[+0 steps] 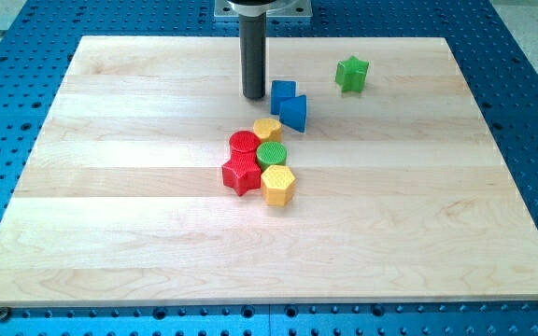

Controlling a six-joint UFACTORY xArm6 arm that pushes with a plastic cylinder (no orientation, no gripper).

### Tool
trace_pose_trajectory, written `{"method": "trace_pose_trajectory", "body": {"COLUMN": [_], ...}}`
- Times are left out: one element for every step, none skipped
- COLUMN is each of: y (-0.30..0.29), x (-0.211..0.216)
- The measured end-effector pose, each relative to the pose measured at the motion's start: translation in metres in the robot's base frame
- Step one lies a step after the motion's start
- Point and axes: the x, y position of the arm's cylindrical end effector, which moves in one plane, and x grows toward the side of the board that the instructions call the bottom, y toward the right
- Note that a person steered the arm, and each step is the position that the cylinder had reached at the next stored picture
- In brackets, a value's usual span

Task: Separate the blue blocks

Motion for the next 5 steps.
{"method": "trace_pose_trajectory", "body": {"y": [0.023, 0.061, 0.044, 0.049, 0.100], "x": [0.005, 0.015, 0.051, 0.054, 0.057]}}
